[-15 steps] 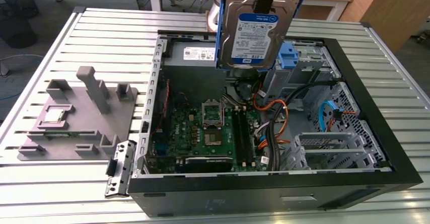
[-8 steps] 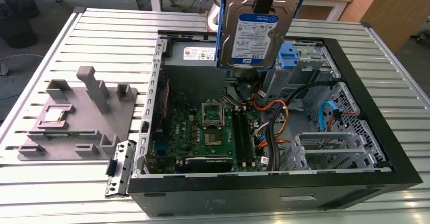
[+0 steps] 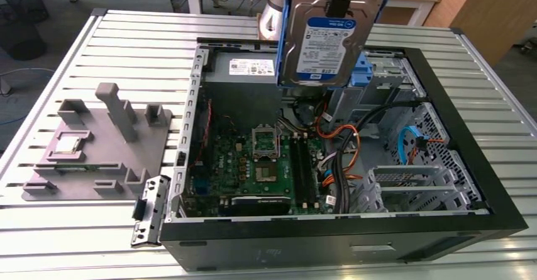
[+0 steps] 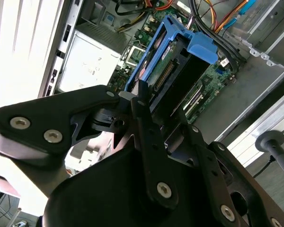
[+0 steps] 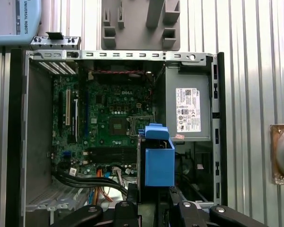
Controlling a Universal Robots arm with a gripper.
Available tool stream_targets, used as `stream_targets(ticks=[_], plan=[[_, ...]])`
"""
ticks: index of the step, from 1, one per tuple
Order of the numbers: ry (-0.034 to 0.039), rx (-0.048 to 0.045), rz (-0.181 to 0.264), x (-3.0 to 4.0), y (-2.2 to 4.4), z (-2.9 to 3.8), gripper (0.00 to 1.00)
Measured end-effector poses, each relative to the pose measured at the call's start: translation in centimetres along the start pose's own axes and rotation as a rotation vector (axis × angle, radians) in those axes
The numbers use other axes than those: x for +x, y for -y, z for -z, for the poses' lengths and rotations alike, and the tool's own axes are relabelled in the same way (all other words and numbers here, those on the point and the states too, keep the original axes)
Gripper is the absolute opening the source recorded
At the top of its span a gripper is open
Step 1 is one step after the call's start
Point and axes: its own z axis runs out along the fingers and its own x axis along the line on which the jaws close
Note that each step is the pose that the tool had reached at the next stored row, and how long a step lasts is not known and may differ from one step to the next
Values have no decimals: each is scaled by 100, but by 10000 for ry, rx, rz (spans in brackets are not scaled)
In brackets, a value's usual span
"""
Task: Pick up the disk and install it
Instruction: 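Pick up the disk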
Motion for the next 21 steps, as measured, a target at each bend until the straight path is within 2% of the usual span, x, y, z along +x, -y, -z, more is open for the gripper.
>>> stream_targets(ticks=[6,9,21], plan=[[0,0,0,-5,153,6,35],[1,0,0,25,194,7,35],[2,1,-8,316,250,14,35]])
